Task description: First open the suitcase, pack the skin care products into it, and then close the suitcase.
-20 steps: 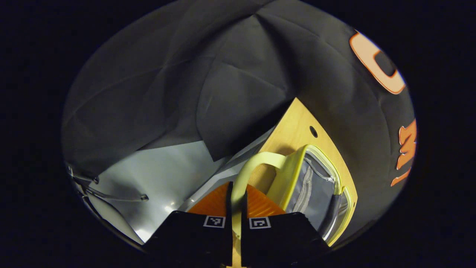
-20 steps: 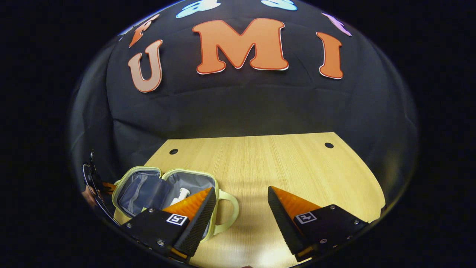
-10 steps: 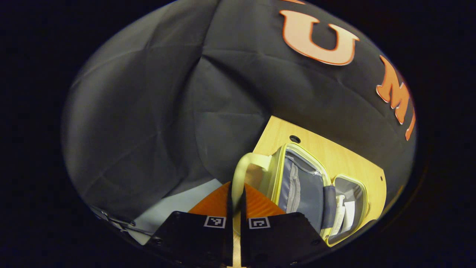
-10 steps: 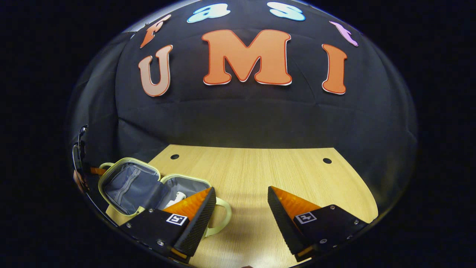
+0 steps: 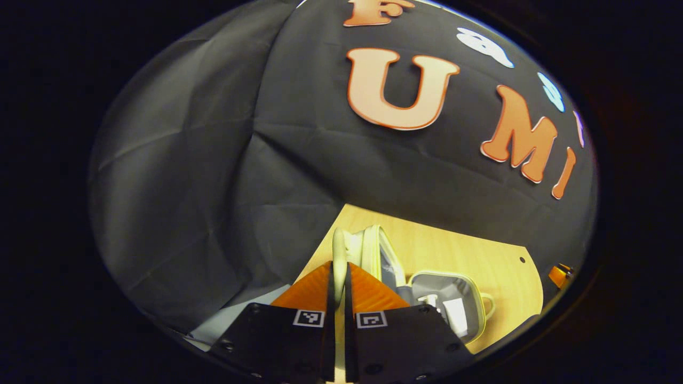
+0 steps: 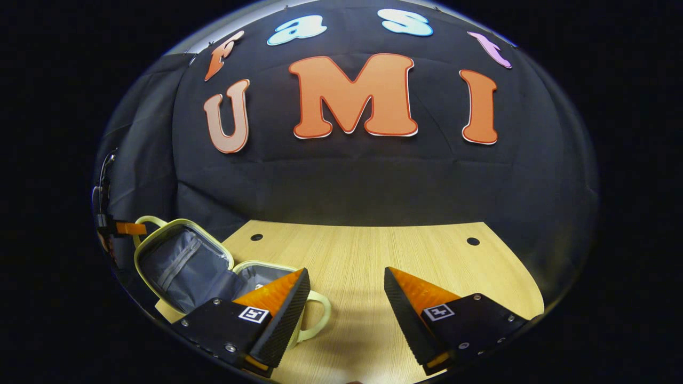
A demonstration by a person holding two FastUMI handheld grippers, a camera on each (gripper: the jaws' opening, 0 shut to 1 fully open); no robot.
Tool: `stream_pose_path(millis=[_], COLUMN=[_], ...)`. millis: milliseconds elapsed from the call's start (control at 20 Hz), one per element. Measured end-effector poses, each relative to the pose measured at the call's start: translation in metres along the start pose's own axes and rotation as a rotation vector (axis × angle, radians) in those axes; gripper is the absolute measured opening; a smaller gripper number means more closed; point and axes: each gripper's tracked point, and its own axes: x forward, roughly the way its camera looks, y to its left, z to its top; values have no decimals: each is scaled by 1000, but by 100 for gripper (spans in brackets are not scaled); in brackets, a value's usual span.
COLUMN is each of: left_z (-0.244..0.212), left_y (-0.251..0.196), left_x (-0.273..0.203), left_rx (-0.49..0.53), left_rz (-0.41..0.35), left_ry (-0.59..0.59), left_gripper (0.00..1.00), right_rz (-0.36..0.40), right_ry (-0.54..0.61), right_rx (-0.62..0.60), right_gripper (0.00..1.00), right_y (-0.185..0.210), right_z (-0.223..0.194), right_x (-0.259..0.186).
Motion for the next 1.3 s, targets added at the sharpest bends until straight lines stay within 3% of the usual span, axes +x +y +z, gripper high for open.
stream_pose_path(millis=[350, 600, 900, 1300], left_z=[22, 21, 3, -43], left_y=[-83, -152, -225, -313], left_x=[-28, -41, -44, -38], left_rx=[79, 192, 256, 258], left_rz=[-91, -166, -278, -437], left_ry=[-52, -57, -36, 63], left_gripper=[10, 8, 8, 8], right_rz=[8, 18, -10, -51], right_ry=[-30, -2, 6, 9], right_rx=[-1, 31, 55, 71], right_gripper=[90, 90, 90, 90], right_y=[-15, -27, -53, -87], right_z=[3, -8, -14, -25], right_x=[-9, -15, -20, -32])
